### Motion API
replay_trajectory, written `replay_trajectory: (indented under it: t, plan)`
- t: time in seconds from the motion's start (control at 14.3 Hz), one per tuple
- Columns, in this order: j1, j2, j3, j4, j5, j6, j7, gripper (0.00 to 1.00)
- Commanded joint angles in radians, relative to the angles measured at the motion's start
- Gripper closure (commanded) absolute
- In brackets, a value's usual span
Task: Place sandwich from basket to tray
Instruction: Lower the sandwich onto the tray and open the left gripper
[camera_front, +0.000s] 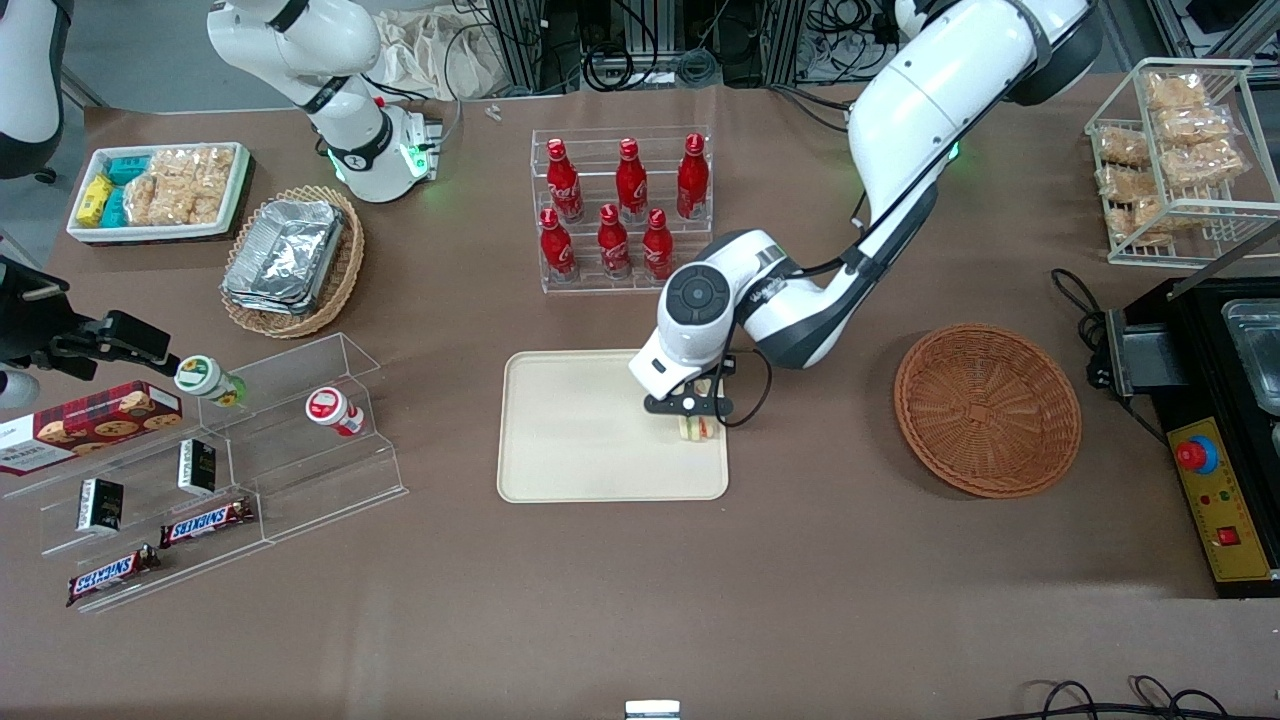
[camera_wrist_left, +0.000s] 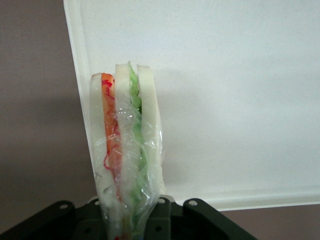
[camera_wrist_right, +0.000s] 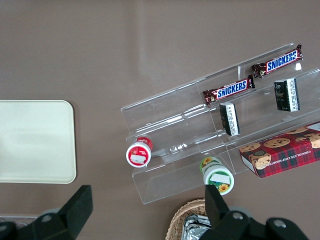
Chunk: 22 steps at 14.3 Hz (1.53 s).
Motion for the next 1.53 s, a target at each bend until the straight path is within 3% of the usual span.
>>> replay_trajectory:
  t: [0.0, 0.07, 0.14, 0.21, 0.28, 0.91, 1.19, 1.47]
  plan:
    - [-0.010, 0.015, 0.031, 0.021, 0.018, 0.015, -0.012, 0.85]
    - [-0.008, 0.021, 0.031, 0.021, 0.018, 0.025, -0.009, 0.80]
    - [-0.008, 0.023, 0.031, 0.017, 0.018, 0.037, -0.008, 0.62]
    - [-0.008, 0.023, 0.031, 0.014, 0.020, 0.041, -0.005, 0.37]
    - [-0.008, 0.026, 0.031, 0.014, 0.020, 0.042, 0.009, 0.01]
    - [-0.005, -0.023, 0.031, 0.021, 0.018, 0.022, 0.012, 0.00]
    - [0.059, -0.202, 0.007, 0.033, 0.000, -0.205, 0.075, 0.00]
    - [0.127, -0.284, 0.005, 0.089, -0.017, -0.385, 0.188, 0.00]
